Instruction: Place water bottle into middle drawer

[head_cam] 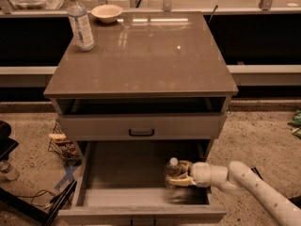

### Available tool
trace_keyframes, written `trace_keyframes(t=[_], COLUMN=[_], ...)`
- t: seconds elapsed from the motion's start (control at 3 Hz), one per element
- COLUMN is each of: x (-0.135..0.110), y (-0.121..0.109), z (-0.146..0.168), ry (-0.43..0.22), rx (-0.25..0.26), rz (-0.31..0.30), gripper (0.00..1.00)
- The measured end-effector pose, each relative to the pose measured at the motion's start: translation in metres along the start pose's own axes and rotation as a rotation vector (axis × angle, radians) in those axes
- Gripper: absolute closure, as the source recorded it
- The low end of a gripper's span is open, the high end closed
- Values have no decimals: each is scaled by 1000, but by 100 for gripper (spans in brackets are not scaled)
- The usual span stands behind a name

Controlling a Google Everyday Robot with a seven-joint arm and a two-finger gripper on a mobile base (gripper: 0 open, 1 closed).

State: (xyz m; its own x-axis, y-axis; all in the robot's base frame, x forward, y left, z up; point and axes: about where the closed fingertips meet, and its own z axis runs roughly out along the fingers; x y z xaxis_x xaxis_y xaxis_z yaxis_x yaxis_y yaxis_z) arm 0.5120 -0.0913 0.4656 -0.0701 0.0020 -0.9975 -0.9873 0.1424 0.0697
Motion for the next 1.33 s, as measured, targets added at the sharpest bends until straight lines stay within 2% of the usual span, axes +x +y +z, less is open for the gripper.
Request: trace_keyframes(t=[0.33, 1.33], x=[0, -1], y=[1, 2], z=[3, 10], ry=[0, -5], rx=[-5, -18], rz=[1, 4], gripper=[83, 13])
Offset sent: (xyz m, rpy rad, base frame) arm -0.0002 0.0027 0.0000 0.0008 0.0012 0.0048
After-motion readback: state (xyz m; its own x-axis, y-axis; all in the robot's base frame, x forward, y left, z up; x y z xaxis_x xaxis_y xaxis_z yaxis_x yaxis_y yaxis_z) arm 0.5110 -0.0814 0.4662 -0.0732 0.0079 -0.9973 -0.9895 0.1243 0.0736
